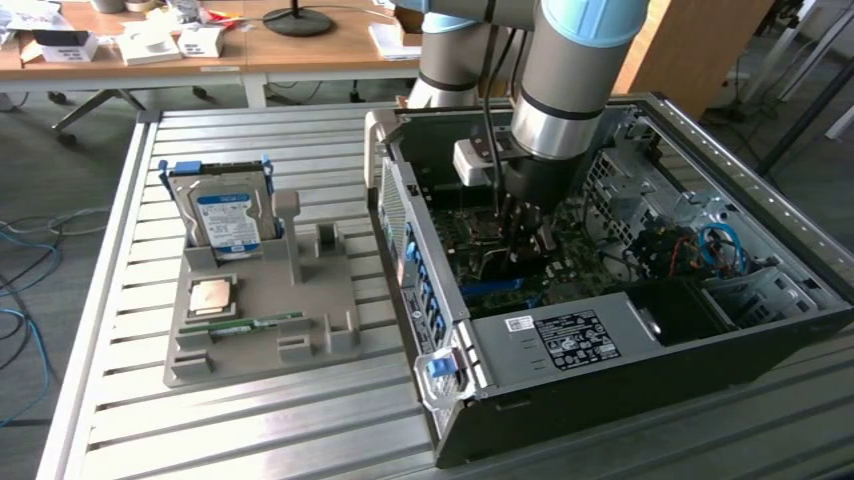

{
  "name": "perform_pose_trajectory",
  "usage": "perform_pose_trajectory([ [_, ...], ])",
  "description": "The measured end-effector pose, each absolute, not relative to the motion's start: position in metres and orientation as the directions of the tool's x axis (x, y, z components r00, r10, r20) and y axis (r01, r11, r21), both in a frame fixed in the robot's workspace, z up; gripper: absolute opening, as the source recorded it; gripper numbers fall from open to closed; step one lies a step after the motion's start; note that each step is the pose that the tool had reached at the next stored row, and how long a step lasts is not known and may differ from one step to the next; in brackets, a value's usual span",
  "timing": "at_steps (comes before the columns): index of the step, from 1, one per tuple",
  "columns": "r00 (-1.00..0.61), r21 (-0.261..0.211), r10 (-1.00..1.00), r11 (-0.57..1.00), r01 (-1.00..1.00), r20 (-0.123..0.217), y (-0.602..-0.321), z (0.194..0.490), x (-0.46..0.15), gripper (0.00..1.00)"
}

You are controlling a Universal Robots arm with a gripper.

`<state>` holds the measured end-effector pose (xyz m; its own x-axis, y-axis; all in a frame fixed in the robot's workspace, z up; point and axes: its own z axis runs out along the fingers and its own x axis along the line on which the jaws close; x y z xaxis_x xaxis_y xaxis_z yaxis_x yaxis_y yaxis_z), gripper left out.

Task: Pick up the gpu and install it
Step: 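Insert the gpu into the slot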

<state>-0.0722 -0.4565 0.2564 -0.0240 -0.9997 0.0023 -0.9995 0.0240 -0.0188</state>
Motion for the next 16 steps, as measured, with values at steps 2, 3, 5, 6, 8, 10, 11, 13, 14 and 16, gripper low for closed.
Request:
perform_pose_trajectory([
  [2, -0.024, -0.019, -1.0, 0.024, -1.0, 0.002, -0.4565, 0.2559, -0.0722, 0.26],
  [3, -0.024, -0.019, -1.0, 0.024, -1.0, 0.002, -0.4565, 0.2559, -0.0722, 0.26],
  [5, -0.024, -0.019, -1.0, 0.024, -1.0, 0.002, -0.4565, 0.2559, -0.0722, 0.26],
  [6, -0.024, -0.019, -1.0, 0.024, -1.0, 0.002, -0.4565, 0.2559, -0.0722, 0.26],
  [8, -0.024, -0.019, -1.0, 0.024, -1.0, 0.003, -0.4565, 0.2558, -0.0722, 0.26],
  [10, -0.024, -0.019, -1.0, 0.024, -1.0, 0.002, -0.4565, 0.2555, -0.0722, 0.26],
  [11, -0.024, -0.019, -1.0, 0.024, -1.0, 0.002, -0.4565, 0.2544, -0.0722, 0.26],
  [13, -0.024, -0.019, -1.0, 0.024, -1.0, 0.002, -0.4565, 0.2541, -0.0722, 0.26],
  [14, -0.024, -0.019, -1.0, 0.024, -1.0, 0.002, -0.4565, 0.2541, -0.0722, 0.26],
  [16, -0.024, -0.019, -1.0, 0.024, -1.0, 0.002, -0.4565, 0.2539, -0.0722, 0.26],
])
